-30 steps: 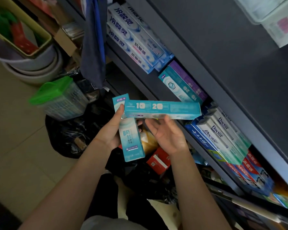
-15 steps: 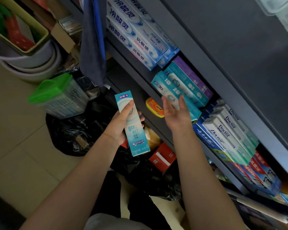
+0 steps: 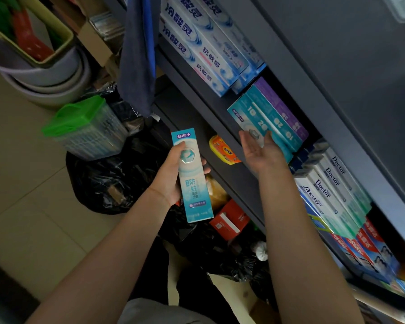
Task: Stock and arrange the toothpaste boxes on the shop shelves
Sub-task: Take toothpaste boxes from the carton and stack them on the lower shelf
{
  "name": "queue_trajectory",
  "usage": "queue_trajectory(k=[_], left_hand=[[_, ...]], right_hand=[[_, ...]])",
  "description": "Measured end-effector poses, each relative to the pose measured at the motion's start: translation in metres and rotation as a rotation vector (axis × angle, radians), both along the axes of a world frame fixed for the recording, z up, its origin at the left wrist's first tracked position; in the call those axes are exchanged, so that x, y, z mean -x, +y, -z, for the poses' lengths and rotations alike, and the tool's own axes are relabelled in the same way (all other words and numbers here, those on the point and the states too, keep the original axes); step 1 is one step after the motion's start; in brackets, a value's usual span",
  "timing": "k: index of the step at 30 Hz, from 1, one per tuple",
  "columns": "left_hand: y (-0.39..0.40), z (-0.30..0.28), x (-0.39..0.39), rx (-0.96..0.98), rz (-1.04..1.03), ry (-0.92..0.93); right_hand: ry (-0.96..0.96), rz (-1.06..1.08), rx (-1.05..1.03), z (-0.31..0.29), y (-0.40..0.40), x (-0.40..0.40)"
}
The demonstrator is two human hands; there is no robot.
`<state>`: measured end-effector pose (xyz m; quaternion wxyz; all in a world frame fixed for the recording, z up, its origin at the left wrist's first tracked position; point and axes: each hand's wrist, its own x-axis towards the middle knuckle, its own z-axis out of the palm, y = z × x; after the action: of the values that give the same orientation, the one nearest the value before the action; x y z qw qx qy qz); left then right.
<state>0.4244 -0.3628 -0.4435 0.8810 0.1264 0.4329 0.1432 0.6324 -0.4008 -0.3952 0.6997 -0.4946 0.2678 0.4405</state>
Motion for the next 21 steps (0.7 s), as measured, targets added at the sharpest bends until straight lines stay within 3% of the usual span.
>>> queue_trajectory(k=[8, 10, 15, 18, 21], left_hand=[[-0.005, -0.004, -0.001, 0.019, -0.011, -0.007], [-0.006, -0.007, -0.003, 0.03, -0.023, 0.003], [-0.008, -0.015, -0.007, 0.001, -0.017, -0.02], [-0.014, -0.021, -0.009, -0.002, 0.019, -0.073], [-0.019, -0.027, -0.008, 0.006, 0.047, -0.108]], right_hand=[[0.033, -0.001, 0.011, -0.007, -0.002, 0.013], [-0.032, -0.17, 0.109, -0.012, -0.009, 0.033], [-0.388, -0.918, 0.42, -0.023, -0.044, 0.093], [-0.517, -0.895, 0.356, -0.017, -0.064, 0.097], [-0.517, -0.815, 0.301, -0.014, -0.07, 0.086]])
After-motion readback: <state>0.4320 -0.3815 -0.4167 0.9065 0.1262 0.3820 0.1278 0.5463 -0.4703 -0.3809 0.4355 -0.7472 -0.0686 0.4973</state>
